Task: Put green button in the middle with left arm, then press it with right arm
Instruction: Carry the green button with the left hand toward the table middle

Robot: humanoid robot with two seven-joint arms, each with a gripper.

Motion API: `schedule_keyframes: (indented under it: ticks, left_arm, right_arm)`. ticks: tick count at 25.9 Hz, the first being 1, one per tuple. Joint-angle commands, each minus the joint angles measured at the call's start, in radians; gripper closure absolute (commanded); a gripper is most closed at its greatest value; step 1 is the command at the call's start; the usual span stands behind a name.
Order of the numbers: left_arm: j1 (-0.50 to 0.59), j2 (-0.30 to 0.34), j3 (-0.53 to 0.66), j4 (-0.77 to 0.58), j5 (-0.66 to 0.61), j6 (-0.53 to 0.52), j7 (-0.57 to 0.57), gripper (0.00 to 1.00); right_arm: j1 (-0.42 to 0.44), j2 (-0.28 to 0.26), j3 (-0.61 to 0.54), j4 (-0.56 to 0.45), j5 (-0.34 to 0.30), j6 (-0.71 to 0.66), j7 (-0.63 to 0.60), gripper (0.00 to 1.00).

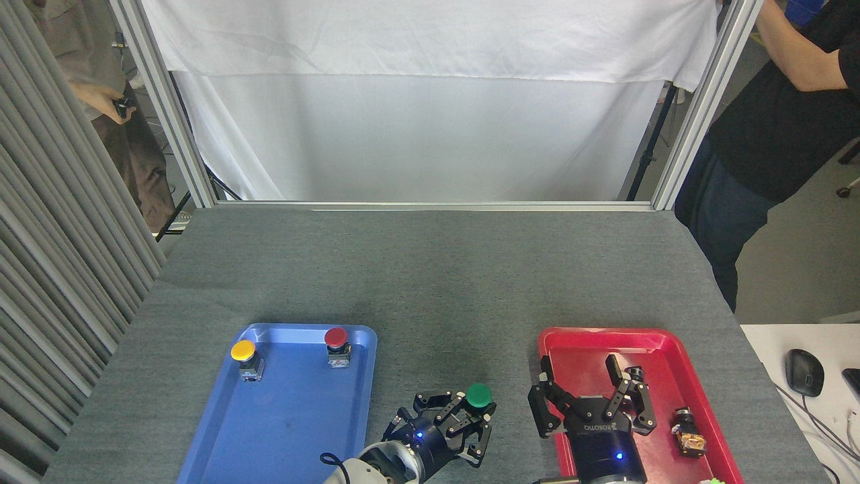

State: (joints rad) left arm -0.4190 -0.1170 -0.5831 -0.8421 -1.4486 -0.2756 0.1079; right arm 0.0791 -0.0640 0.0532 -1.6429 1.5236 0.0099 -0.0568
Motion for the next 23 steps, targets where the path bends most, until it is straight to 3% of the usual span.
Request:
schedule_keyframes:
  ticks: [1, 8, 12, 13, 15, 17, 18, 23]
  left_arm:
    - [-0.014, -0.018, -0.008, 0.047, -0.003, 0.035, 0.001, 1.00]
    - [-0.003, -0.009, -0.008, -0.008, -0.004, 0.042, -0.001, 1.00]
    - [-0.001, 0.040, -0.004, -0.022, -0.001, 0.052, -0.001, 1.00]
    - [-0.001, 0.042, -0.004, -0.017, 0.001, 0.064, 0.001, 0.96]
    - [-0.001, 0.042, -0.004, -0.012, 0.004, 0.092, 0.018, 0.75]
    - [0.005, 0.042, -0.003, -0.011, 0.007, 0.113, 0.047, 0.10]
    - [0.011, 0.042, -0.003, -0.012, 0.005, 0.113, 0.055, 0.01]
    - [0.023, 0.042, -0.003, -0.035, 0.008, 0.110, 0.044, 0.01]
  right_arm:
    - [0.001, 0.001, 0.010, 0.008, 0.000, 0.001, 0.000, 0.00]
    - [0.004, 0.004, 0.030, 0.011, 0.001, 0.001, 0.000, 0.00]
    - [0.005, 0.007, 0.034, 0.011, 0.001, 0.001, 0.000, 0.01]
    - [0.005, 0.012, 0.037, 0.011, 0.001, 0.004, 0.000, 0.01]
    - [0.005, 0.015, 0.046, 0.012, 0.001, 0.007, 0.000, 0.02]
    - [0.005, 0.016, 0.048, 0.017, 0.001, 0.009, 0.000, 0.02]
    - [0.005, 0.016, 0.048, 0.017, 0.003, 0.009, 0.000, 0.02]
    - [0.005, 0.018, 0.048, 0.025, 0.003, 0.009, 0.002, 0.02]
